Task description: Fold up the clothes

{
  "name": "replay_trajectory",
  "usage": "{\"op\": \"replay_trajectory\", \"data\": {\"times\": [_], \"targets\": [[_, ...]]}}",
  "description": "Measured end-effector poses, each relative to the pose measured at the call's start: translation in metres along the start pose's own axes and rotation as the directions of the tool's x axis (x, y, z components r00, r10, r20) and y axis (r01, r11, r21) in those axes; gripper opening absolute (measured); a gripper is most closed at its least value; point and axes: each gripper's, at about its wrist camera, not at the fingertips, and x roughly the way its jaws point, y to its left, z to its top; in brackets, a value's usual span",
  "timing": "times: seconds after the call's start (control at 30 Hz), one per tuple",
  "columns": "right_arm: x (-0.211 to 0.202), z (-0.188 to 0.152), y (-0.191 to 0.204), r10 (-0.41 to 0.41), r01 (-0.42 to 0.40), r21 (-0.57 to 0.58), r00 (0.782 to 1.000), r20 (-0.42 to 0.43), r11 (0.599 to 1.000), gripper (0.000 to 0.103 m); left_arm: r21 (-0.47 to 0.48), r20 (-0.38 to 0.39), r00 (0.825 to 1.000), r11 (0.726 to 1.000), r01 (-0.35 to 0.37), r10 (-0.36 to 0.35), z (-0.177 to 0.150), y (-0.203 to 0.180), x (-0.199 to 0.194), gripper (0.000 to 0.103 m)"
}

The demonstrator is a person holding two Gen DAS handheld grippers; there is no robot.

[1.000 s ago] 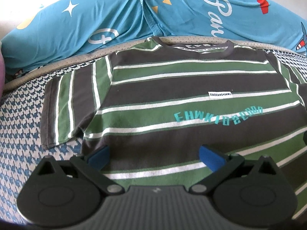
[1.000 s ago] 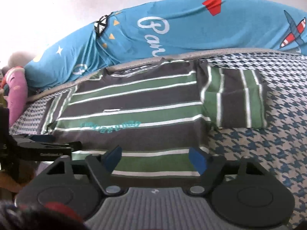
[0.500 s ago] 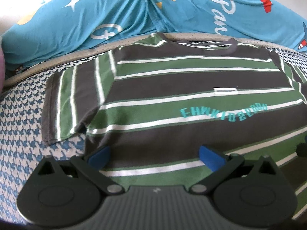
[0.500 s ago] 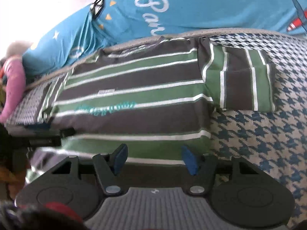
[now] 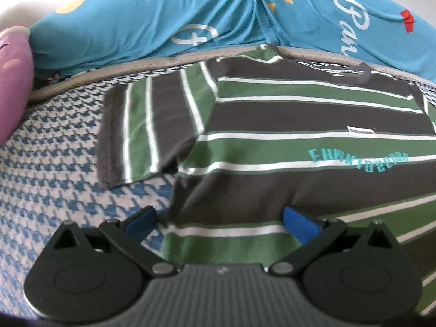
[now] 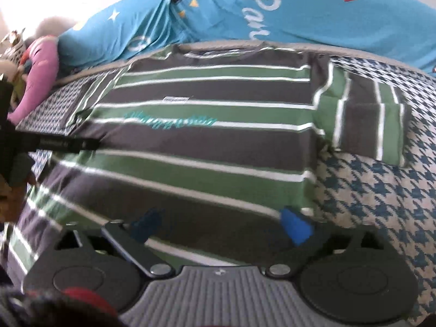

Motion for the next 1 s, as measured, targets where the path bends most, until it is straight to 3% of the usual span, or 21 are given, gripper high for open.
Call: {"op": "replay_trajectory", "data": {"times": [0.07, 0.2, 0.5, 0.73, 1.0], "targets": [[-0.003, 0.001, -0.001, 0.008, -0.008, 0.015, 1.000, 0.007, 1.000, 0.098, -0.007, 0.023, 1.000, 1.000, -0.016, 0.016, 0.001, 0.003, -0.006, 0.103], [-0.015, 0.006, -0.011, 0.017, -0.021, 0.076, 0.999, 0.048, 0.997, 0.098, -0.044, 0.036, 0.999, 0.999, 0.026, -0.024, 0.004, 0.007, -0.014, 0.103], [-0.031, 0.025, -0.052, -0.138, 0.098, 0.242, 0.978, 0.158, 0.965, 0.098, -0.012, 0.028, 0.997, 0.997, 0.074, -0.074, 0.004, -0.015, -0.016, 0.103], [-0.017, 0.032, -0.075, -0.292, 0.235, 0.334, 0.947, 0.132, 0.913, 0.097, 0.013, 0.023, 0.996, 0.996, 0.087, -0.087, 0.001, -0.025, -0.017, 0.103], [-0.007, 0.036, -0.089, -0.373, 0.320, 0.396, 0.926, 0.062, 0.861, 0.097, 0.025, 0.012, 0.996, 0.995, 0.094, -0.094, 0.000, -0.029, -0.014, 0.103]]}}
